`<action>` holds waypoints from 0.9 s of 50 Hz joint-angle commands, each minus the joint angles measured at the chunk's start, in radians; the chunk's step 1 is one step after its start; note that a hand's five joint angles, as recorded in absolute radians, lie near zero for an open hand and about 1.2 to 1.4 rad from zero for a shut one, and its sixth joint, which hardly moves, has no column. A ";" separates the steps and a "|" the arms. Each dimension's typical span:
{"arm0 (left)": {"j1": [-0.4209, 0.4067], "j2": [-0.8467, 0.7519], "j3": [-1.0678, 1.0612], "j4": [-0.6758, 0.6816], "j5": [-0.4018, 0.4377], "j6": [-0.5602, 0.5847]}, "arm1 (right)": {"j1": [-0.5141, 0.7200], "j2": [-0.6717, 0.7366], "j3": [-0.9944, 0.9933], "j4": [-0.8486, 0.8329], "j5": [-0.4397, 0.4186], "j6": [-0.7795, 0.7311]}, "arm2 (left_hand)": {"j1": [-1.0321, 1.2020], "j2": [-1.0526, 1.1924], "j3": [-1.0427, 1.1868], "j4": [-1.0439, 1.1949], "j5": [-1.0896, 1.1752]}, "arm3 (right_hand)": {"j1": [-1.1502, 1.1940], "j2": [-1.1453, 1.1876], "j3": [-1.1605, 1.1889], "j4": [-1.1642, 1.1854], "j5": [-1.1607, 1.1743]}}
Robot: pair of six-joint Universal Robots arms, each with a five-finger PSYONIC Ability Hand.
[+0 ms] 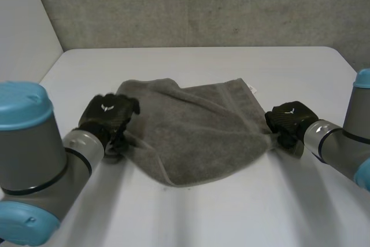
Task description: Fold the towel.
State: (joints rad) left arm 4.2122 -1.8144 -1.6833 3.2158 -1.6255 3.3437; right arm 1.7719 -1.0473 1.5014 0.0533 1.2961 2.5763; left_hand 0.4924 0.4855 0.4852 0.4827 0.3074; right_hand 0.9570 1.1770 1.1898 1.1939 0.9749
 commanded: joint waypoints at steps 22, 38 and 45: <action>0.037 -0.460 0.539 -0.302 0.092 0.462 | -0.022 0.015 0.060 -0.066 -0.018 -0.036 | 0.209 0.216 0.216 0.218 0.219 | 0.439 0.219 0.206 0.202 0.247; 0.066 -0.500 0.547 -0.406 0.069 0.464 | -0.022 0.016 0.063 -0.078 -0.020 -0.038 | 0.141 0.148 0.148 0.151 0.151 | 0.439 0.219 0.206 0.202 0.247; 0.072 -0.465 0.495 -0.407 0.067 0.464 | -0.022 0.016 0.065 -0.078 -0.020 -0.038 | 0.208 0.215 0.215 0.218 0.218 | 0.439 0.219 0.206 0.202 0.247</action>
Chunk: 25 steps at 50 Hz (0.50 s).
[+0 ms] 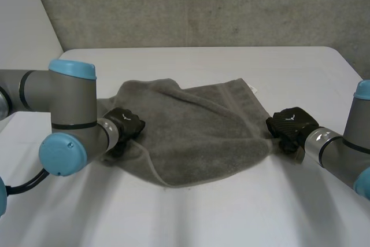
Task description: Fold the towel.
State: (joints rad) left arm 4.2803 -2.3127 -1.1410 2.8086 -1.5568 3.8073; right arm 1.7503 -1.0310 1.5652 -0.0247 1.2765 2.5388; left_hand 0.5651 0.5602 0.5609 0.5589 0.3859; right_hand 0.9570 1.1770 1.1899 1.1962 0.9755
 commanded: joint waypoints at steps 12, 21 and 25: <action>0.009 0.130 -0.074 0.029 0.001 0.000 | 0.005 -0.021 -0.020 0.031 0.007 -0.078 | 0.831 0.836 0.835 0.837 0.836 | 0.439 0.219 0.206 0.200 0.246; 0.033 0.150 0.091 0.170 0.003 0.000 | 0.037 -0.003 -0.242 0.106 0.027 -0.132 | 0.831 0.836 0.835 0.837 0.836 | 0.439 0.219 0.206 0.200 0.246; 0.038 0.133 0.224 0.242 0.003 -0.008 | 0.071 0.026 -0.389 0.055 0.067 -0.048 | 0.831 0.836 0.835 0.837 0.836 | 0.439 0.219 0.206 0.200 0.246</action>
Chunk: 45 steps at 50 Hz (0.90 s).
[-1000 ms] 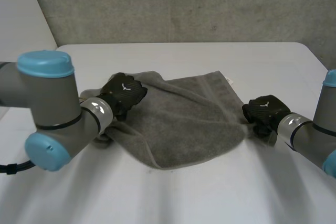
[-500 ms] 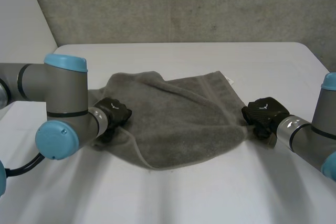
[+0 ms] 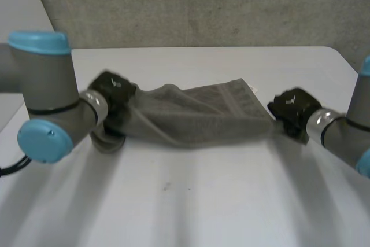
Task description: Fold the towel.
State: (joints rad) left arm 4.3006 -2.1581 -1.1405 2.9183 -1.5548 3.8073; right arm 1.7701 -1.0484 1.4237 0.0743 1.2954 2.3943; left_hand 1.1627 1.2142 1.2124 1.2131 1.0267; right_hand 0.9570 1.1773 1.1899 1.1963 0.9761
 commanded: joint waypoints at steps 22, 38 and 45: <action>0.015 -0.055 0.170 0.423 0.012 -0.353 | 0.066 -0.038 -0.284 -0.300 0.110 0.339 | 0.234 0.182 0.184 0.183 0.195 | 0.439 0.219 0.206 0.200 0.246; -0.012 0.113 -0.413 0.427 0.042 -0.348 | -0.018 0.021 0.020 -0.007 0.068 0.141 | -0.270 -0.322 -0.320 -0.321 -0.309 | 0.439 0.219 0.206 0.200 0.246; -0.008 0.219 -0.475 0.430 0.042 -0.347 | -0.067 -0.068 0.171 -0.103 -0.011 0.147 | -0.427 -0.478 -0.476 -0.477 -0.465 | 0.439 0.219 0.206 0.200 0.246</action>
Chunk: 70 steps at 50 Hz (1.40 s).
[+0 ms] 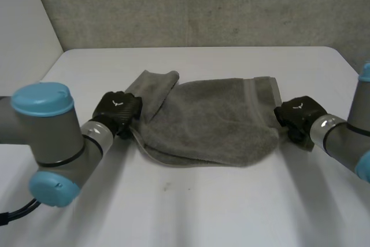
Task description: Fold the towel.
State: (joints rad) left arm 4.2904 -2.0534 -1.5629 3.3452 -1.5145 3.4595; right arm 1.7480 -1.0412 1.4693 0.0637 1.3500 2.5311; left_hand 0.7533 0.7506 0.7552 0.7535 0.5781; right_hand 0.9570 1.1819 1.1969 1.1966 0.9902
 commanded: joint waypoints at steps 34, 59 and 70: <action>0.185 0.171 -0.350 0.190 0.034 0.026 | -0.076 -0.077 0.207 -0.173 -0.092 0.015 | -0.273 -0.270 -0.275 -0.273 -0.272 | 0.439 0.214 0.199 0.200 0.231; 0.404 0.013 -0.322 0.231 0.274 0.188 | -0.073 -0.066 0.218 -0.189 -0.091 0.014 | -0.240 -0.238 -0.242 -0.241 -0.240 | 0.439 0.214 0.199 0.200 0.231; 0.390 -0.017 -0.287 0.234 0.275 0.188 | -0.073 -0.060 0.218 -0.189 -0.091 0.008 | -0.167 -0.164 -0.169 -0.167 -0.166 | 0.439 0.214 0.199 0.200 0.231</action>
State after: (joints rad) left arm 4.6917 -2.0450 -1.8767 3.5767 -1.2402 3.6493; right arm 1.6751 -1.1040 1.6874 -0.1260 1.2594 2.5422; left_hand 0.4581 0.4624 0.4632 0.4640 0.2903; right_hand 0.9570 1.1819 1.1970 1.1966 0.9904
